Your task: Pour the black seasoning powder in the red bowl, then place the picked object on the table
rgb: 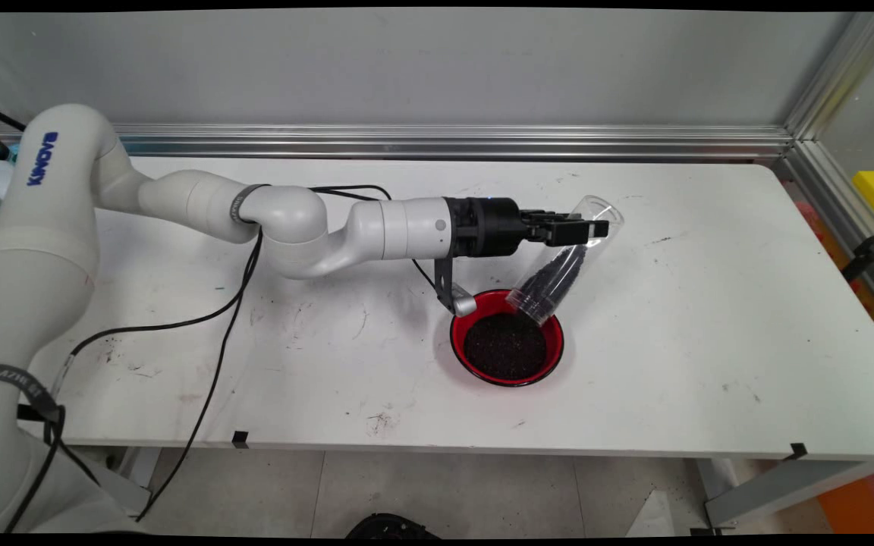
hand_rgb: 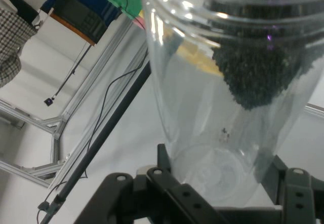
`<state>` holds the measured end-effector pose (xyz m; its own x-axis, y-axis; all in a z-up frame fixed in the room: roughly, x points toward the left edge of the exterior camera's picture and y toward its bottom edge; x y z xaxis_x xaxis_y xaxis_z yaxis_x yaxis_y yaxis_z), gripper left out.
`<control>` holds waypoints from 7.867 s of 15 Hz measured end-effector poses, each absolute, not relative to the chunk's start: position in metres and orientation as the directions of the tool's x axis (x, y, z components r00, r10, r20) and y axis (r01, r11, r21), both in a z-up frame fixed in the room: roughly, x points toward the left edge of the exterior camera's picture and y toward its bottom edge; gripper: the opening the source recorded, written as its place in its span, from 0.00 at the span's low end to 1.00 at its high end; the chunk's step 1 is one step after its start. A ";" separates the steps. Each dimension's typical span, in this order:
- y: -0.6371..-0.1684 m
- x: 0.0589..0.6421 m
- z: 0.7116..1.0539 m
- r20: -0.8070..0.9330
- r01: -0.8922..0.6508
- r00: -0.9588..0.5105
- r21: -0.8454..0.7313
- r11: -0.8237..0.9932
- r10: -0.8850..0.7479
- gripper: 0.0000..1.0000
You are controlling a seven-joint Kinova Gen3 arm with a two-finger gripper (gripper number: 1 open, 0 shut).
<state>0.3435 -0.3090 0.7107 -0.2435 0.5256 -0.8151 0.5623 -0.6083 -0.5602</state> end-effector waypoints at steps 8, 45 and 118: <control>-0.312 0.344 0.708 -0.826 0.570 -0.254 -0.548 -0.612 0.504 0.00; -0.295 0.350 0.729 -0.854 0.513 -0.209 -0.510 -0.690 0.476 0.00; -0.357 0.405 0.806 0.702 -0.472 -0.670 -0.154 0.868 -0.240 0.00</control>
